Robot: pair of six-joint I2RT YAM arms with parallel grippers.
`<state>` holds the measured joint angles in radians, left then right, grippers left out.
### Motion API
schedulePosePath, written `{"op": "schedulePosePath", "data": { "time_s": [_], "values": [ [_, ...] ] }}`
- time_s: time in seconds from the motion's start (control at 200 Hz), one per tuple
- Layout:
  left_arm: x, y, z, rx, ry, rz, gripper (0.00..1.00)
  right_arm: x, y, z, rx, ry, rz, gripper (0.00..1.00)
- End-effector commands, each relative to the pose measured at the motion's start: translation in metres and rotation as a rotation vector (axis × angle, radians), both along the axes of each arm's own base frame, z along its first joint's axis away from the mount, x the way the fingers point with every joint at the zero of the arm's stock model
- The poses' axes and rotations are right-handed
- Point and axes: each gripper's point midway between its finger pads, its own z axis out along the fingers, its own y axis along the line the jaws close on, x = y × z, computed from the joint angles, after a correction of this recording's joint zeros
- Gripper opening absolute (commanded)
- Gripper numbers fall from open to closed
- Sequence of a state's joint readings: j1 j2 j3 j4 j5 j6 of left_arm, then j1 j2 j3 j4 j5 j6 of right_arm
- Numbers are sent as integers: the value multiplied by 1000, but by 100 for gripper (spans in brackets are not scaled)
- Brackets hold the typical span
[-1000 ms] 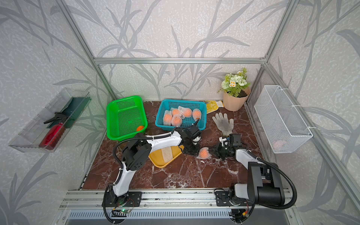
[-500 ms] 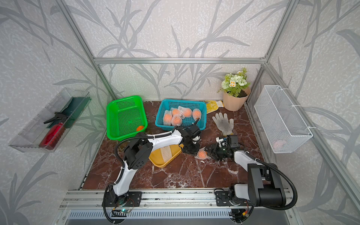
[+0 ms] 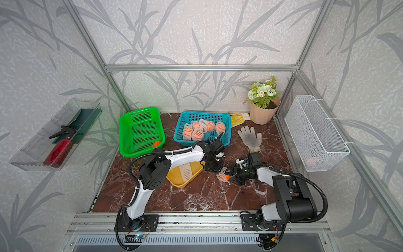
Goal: Remove foam nets from oranges
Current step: Pick up the orange from the center of the board, then remove the foam net from the orange.
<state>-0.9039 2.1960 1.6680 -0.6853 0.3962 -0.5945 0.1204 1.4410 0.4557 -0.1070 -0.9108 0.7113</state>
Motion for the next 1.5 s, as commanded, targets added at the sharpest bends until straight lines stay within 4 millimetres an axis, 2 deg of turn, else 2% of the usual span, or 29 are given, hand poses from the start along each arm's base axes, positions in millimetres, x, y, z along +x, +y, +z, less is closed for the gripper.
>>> {"op": "schedulePosePath", "data": {
  "time_s": [0.0,0.075,0.205,0.3,0.365,0.47,0.59,0.71,0.895,1.0,1.165,1.385,1.495],
  "values": [
    [-2,-17,9,-52,-3,-24,16,-11,2,-14,-19,60,4,71],
    [-4,-19,10,-61,-1,-30,16,-8,3,-15,-23,55,4,70],
    [-5,-18,12,-65,-1,-31,15,-1,3,-8,-26,25,-5,54],
    [-1,-13,16,-69,-8,-17,15,1,-1,4,-56,-13,-1,48],
    [6,-10,25,-92,-19,3,16,2,-5,14,-67,-34,-2,48],
    [21,-9,51,-174,-47,36,17,6,-12,28,-59,-61,-30,48],
    [35,-10,87,-305,-84,71,25,12,-18,41,-14,-83,-59,47],
    [45,-5,113,-438,-100,141,37,18,-19,48,20,-96,-67,45],
    [48,1,139,-591,-114,201,68,31,-13,65,119,-138,-97,44],
    [46,-2,142,-676,-86,239,76,39,-8,77,203,-165,-121,44],
    [46,-2,139,-725,-60,288,80,51,-5,97,303,-203,-152,43],
    [55,-4,131,-753,-40,344,80,55,-3,105,368,-212,-167,42],
    [58,-5,129,-758,-38,355,75,53,-3,104,383,-206,-172,41]
  ]
}}
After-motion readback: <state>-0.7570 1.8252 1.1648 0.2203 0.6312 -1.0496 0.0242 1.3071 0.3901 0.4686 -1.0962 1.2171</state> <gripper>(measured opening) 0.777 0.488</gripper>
